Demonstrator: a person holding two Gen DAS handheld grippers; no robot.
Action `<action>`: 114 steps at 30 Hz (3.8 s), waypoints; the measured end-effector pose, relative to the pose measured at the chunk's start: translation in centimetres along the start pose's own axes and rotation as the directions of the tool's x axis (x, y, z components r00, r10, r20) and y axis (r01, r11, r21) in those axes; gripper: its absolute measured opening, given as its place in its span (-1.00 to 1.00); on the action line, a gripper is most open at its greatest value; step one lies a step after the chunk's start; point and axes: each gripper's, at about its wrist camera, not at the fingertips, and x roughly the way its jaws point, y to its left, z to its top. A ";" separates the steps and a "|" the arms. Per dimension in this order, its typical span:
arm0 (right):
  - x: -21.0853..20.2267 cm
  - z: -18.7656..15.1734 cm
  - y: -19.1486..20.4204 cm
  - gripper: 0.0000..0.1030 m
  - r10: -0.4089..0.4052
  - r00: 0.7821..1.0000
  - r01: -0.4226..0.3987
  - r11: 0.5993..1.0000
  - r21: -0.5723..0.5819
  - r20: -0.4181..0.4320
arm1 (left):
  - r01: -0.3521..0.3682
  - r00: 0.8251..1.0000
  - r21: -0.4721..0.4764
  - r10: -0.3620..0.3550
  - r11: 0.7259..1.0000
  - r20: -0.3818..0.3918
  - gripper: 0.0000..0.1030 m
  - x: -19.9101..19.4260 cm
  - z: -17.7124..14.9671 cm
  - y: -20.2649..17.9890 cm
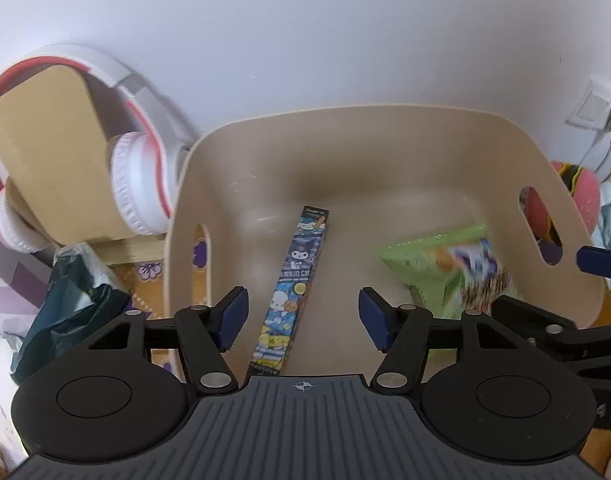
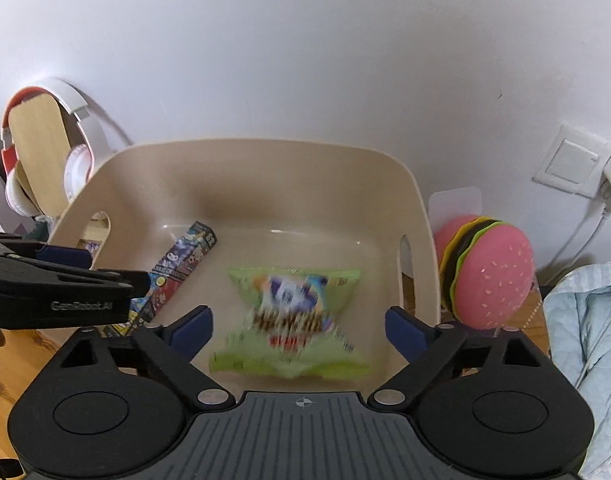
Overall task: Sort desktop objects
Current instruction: 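Carry both items over the beige basket and open both grippers to drop them, then grasp the cream scrunchie with the right gripper while the left grasps the blue tissue pack, then lift both items over the beige basket and release them inside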
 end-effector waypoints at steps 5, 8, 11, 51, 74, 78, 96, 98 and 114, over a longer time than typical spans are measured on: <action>-2.9 -0.5 -0.2 1.00 -0.005 0.998 0.008 0.999 -0.035 0.067 | 0.007 1.000 -0.016 -0.007 1.000 0.025 0.27 -2.7 -1.2 1.1; -4.7 -1.1 -0.3 1.00 -0.018 0.995 0.025 0.997 -0.067 0.103 | 0.015 0.999 -0.013 -0.014 1.000 0.037 0.30 -4.4 -2.3 1.6; -6.2 -2.1 -0.4 1.00 -0.024 0.992 0.036 0.995 -0.094 0.120 | 0.014 0.999 0.000 -0.014 1.000 0.042 0.34 -5.6 -3.9 1.8; -3.7 -14.4 -2.6 0.55 0.022 0.999 -0.029 0.983 -0.179 -0.045 | 0.076 0.990 -0.010 -0.077 0.997 -0.118 0.38 -5.3 -14.6 0.6; -1.9 -14.5 -3.8 -0.71 0.058 0.995 -0.066 0.994 -0.089 -0.087 | 0.094 0.988 -0.029 -0.096 0.995 -0.117 -0.07 -4.6 -15.0 1.0; -2.4 -14.6 -3.7 -0.79 0.056 0.996 -0.062 0.995 -0.081 -0.076 | 0.093 0.989 -0.035 -0.096 0.995 -0.113 -0.07 -5.0 -15.1 1.3; -6.5 -14.0 -3.9 -0.90 0.079 0.997 -0.078 0.996 -0.040 0.016 | 0.093 0.993 -0.061 -0.096 0.994 -0.061 -0.07 -7.3 -14.5 2.9; -7.0 -13.8 -4.0 -0.91 0.079 0.996 -0.078 0.996 -0.040 0.028 | 0.094 0.994 -0.063 -0.098 0.994 -0.055 -0.07 -7.6 -14.4 3.1; -12.3 -11.0 -4.2 -0.91 0.100 0.982 -0.091 0.994 -0.057 0.161 | 0.100 0.995 -0.034 -0.098 0.994 0.034 -0.07 -10.4 -11.9 3.0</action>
